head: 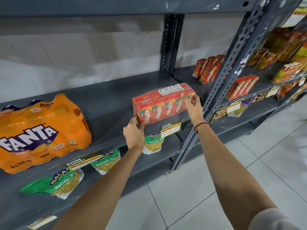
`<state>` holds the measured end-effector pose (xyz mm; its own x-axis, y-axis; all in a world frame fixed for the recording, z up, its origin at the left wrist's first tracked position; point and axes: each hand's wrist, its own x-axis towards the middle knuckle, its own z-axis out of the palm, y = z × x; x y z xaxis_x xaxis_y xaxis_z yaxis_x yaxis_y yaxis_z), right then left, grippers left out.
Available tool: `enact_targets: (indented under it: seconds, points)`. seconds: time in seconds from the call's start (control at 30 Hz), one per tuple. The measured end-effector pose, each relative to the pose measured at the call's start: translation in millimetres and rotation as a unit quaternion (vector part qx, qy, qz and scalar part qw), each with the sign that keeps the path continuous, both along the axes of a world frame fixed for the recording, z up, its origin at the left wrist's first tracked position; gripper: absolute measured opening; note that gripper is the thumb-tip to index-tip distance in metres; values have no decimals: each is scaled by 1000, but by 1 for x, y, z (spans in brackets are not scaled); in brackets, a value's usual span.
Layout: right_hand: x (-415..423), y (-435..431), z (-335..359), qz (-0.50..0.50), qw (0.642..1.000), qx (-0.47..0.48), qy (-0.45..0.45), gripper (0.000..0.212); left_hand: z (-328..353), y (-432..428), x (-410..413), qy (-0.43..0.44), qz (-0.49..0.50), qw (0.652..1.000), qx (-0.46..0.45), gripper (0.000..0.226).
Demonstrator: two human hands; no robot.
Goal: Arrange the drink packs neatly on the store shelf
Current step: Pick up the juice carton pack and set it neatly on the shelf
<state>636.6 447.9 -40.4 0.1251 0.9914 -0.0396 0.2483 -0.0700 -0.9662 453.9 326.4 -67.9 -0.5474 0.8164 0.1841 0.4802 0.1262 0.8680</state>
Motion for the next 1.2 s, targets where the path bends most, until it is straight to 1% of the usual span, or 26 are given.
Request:
enact_targets:
  seconds: [0.4,0.5,0.57,0.63,0.7,0.77,0.87,0.97,1.07,1.13,1.2]
  points:
    - [4,-1,-3,-7,1000,-5,-7,84,0,-1,6,4,1,1000,4,35]
    - [5,-6,0,-1,1000,-10,-6,84,1,-3,1,-5,-20,1000,5,37]
    - [1,-13,1,-17,1000,9,1,79,2,-5,-7,-20,-50,999,6,37]
    - [-5,-25,1,-68,996,54,12,66,3,-12,-14,-28,-73,997,12,36]
    - [-17,-43,-1,-126,986,107,10,51,3,-24,-23,-30,-71,997,20,37]
    - [-37,-65,-3,-149,977,149,-21,42,1,-42,-34,-23,-52,998,27,39]
    - [-82,-100,-3,-107,972,201,-59,33,1,-76,-61,-3,-14,999,51,38]
    - [-132,-129,0,-27,969,240,-46,28,5,-115,-92,9,18,996,86,37]
    - [-182,-154,3,47,968,244,-19,33,11,-156,-127,46,49,991,116,32]
    - [-205,-165,1,94,966,239,-9,38,12,-174,-146,52,80,987,130,31]
    - [-225,-172,-2,143,966,214,4,47,12,-189,-170,45,131,981,136,31]
